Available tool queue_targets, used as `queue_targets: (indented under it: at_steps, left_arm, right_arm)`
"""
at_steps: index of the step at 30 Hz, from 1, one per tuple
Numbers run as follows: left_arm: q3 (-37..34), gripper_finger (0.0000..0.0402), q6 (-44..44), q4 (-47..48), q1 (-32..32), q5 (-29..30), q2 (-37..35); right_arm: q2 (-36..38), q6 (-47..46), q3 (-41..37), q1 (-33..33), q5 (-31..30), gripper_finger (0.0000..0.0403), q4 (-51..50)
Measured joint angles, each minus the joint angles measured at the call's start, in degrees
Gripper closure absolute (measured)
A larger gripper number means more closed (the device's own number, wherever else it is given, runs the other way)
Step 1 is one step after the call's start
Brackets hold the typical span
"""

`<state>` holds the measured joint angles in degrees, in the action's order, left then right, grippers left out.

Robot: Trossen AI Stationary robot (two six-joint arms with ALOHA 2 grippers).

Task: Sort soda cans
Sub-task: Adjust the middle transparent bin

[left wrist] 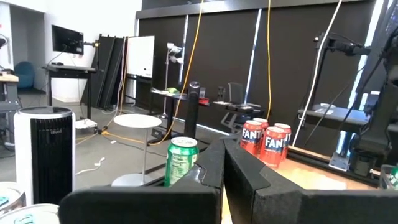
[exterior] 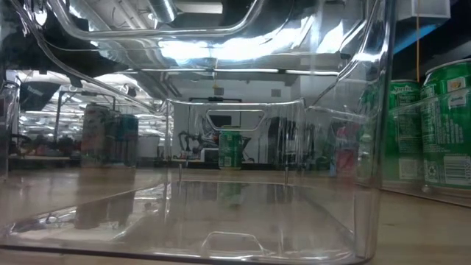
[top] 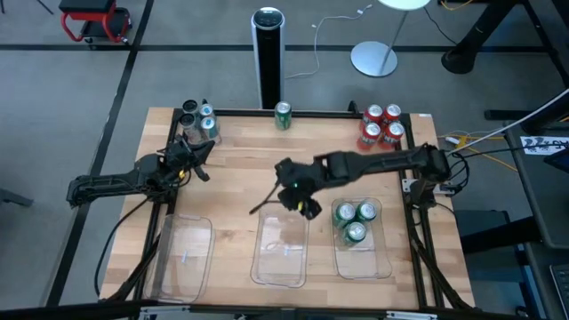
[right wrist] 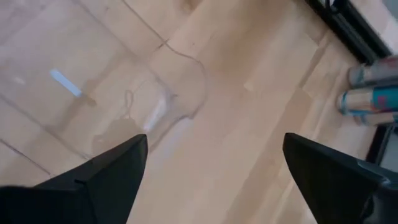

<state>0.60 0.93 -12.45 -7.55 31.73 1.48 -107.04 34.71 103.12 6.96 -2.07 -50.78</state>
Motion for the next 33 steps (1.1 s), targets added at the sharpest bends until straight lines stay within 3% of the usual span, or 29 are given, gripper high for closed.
queue_targets:
  at_steps: [11,26,29,33]
  left_arm:
    - [0.00,0.0402,2.86,1.21,0.02,0.00,0.04]
    - [0.00,0.0402,2.03,1.03,0.02,0.00,0.09]
    - [0.00,0.0402,2.03,1.05,0.02,0.00,0.09]
    - [0.00,0.0402,2.05,1.05,0.00,0.00,0.09]
  right_arm:
    - [-2.09,-13.31,-5.90,3.15,-3.22,0.0029,2.84]
    - [-2.21,-14.01,-17.49,-0.37,-0.36,0.0032,15.00]
    - [-2.42,-13.50,-18.36,-0.76,-0.32,0.0053,17.08]
    - [-3.02,-12.24,-18.49,-1.45,-0.35,0.0112,18.72]
